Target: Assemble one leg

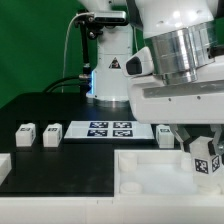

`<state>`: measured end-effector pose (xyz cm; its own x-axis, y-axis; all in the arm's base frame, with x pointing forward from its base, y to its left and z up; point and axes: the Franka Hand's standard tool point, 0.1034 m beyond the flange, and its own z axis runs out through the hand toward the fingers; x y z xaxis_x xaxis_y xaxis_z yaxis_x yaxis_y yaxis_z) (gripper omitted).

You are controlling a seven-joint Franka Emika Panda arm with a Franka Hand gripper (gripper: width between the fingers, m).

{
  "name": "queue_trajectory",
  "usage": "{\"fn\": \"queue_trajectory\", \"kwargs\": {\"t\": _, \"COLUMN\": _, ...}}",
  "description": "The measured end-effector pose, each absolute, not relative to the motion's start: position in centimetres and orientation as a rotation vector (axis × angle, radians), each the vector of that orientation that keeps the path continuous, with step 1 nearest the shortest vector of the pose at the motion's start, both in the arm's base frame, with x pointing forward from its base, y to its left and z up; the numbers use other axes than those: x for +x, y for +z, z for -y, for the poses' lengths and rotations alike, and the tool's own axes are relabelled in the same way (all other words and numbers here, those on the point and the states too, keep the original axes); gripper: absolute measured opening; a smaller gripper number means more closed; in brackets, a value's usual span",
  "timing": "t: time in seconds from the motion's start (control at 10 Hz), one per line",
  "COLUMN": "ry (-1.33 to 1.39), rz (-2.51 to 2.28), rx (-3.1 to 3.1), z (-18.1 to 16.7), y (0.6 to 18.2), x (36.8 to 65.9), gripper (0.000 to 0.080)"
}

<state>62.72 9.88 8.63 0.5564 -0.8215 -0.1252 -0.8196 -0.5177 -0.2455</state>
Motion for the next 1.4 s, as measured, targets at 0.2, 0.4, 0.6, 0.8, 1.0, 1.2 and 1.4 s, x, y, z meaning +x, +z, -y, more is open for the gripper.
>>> {"fn": "queue_trajectory", "kwargs": {"t": 0.2, "ry": 0.034, "rz": -1.642, "rx": -2.339, "z": -10.6, "y": 8.7, "x": 62.3, "gripper": 0.0300}}
{"fn": "queue_trajectory", "kwargs": {"t": 0.4, "ry": 0.078, "rz": -1.856, "rx": -2.163, "z": -11.0, "y": 8.8, "x": 62.3, "gripper": 0.0300}}
{"fn": "queue_trajectory", "kwargs": {"t": 0.6, "ry": 0.074, "rz": -1.828, "rx": -2.185, "z": -11.0, "y": 8.8, "x": 62.2, "gripper": 0.0300}}
{"fn": "queue_trajectory", "kwargs": {"t": 0.8, "ry": 0.073, "rz": -1.810, "rx": -2.198, "z": -11.0, "y": 8.8, "x": 62.2, "gripper": 0.0300}}
{"fn": "queue_trajectory", "kwargs": {"t": 1.0, "ry": 0.113, "rz": -1.613, "rx": -2.364, "z": -11.0, "y": 8.7, "x": 62.0, "gripper": 0.0507}}
{"fn": "queue_trajectory", "kwargs": {"t": 1.2, "ry": 0.138, "rz": -1.334, "rx": -2.538, "z": -11.9, "y": 9.1, "x": 62.3, "gripper": 0.0640}}
{"fn": "queue_trajectory", "kwargs": {"t": 1.4, "ry": 0.087, "rz": -1.041, "rx": -2.664, "z": -11.8, "y": 9.0, "x": 62.3, "gripper": 0.0648}}
